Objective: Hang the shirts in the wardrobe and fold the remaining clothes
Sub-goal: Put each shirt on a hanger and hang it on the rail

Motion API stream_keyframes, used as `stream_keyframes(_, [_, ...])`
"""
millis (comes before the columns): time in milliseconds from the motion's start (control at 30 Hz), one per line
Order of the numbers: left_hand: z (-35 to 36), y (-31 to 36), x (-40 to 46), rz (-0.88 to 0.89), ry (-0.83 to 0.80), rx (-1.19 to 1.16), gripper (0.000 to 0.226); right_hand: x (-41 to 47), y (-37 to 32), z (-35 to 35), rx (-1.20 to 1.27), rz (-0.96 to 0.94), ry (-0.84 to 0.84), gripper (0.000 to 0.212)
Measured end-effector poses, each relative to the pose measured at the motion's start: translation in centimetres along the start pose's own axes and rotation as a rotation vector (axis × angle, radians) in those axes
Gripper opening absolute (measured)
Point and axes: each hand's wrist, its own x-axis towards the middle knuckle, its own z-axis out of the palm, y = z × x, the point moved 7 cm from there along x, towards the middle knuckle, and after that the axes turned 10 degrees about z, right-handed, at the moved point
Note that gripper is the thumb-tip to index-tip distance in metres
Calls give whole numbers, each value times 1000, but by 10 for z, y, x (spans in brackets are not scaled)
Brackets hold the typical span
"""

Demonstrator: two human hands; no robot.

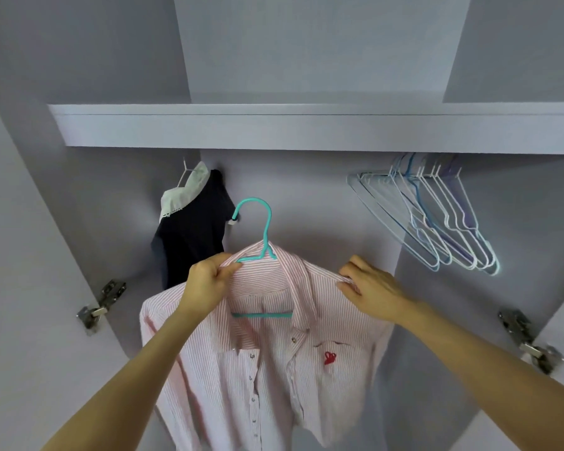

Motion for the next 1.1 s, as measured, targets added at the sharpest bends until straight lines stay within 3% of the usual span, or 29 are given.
stream_keyframes(133, [26, 0, 5, -70, -50, -65, 23, -19, 7, 4, 273, 74, -41, 38])
stream_keyframes(233, [49, 6, 12, -51, -110, 118, 29, -38, 20, 5, 458, 194, -3, 44])
stream_keyframes(333, [74, 11, 20, -44, -215, 236, 32, -52, 41, 10, 422, 395, 20, 34])
stream_keyframes(433, [80, 6, 27, -82, -268, 312, 47, -57, 51, 12, 331, 609, 25, 42])
stream_keyframes(533, [60, -8, 31, -150, -245, 441, 52, -50, 37, 9, 294, 703, 44, 47])
stream_keyframes(633, [24, -28, 36, -190, -197, 571, 54, -30, 9, 10, 302, 711, 61, 40])
stream_keyframes(767, [-25, -60, 48, -246, -132, 643, 60, 9, -37, 23, 559, 697, 68, 29])
stream_keyframes(867, [-54, -90, 57, -289, -107, 661, 62, 51, -77, 39, 679, 647, 57, 32])
stream_keyframes(1100, [-68, -128, 81, -182, -122, 602, 52, 141, -135, 41, 708, 571, 302, 33])
